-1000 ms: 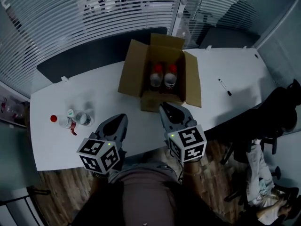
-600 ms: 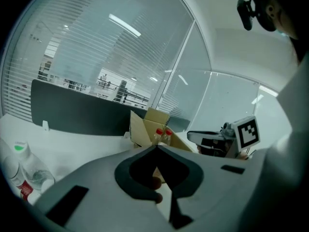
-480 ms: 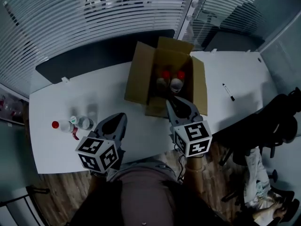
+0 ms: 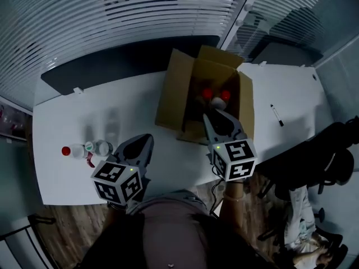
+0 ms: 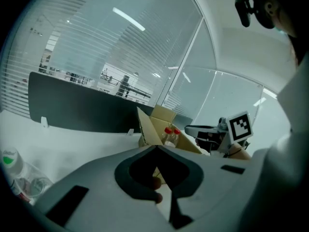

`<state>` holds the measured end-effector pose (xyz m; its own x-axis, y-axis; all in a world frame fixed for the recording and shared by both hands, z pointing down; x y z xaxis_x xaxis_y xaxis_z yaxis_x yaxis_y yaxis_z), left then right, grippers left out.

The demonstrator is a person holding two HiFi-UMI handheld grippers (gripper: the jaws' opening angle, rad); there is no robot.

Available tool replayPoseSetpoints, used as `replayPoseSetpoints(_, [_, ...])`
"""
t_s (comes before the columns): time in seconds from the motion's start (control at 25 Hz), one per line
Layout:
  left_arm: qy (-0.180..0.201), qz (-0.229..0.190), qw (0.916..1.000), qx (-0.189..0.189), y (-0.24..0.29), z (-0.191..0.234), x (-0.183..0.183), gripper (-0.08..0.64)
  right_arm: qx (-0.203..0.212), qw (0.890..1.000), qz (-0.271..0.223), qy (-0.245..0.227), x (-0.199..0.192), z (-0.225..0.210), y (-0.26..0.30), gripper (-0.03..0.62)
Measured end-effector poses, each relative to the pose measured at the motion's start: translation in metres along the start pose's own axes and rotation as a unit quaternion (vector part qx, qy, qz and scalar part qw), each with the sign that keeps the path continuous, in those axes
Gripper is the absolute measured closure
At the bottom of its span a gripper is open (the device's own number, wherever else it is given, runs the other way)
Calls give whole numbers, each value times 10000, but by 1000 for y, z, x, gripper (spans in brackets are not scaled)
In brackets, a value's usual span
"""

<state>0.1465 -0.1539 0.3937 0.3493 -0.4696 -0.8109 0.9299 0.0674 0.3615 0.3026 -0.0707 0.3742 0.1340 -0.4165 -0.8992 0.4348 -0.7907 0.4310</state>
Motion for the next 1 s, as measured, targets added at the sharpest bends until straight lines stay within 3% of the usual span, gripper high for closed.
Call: replayPoseSetpoints(1.0, [-237, 400, 9989, -4, 21, 38, -7, 552, -516, 9969, 533, 260, -11, -39, 80, 430])
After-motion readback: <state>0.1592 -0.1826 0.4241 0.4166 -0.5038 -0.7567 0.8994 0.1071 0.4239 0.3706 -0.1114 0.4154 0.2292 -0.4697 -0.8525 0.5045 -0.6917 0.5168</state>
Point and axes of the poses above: the fingertips, and each gripper's own axes: y forward along the fingers, z to its left, x out of its top, the point moved 1 cm from there along -y, backward along the fingers, and after that the axes turned 6 degrees about -x, right-handed, at the moved point
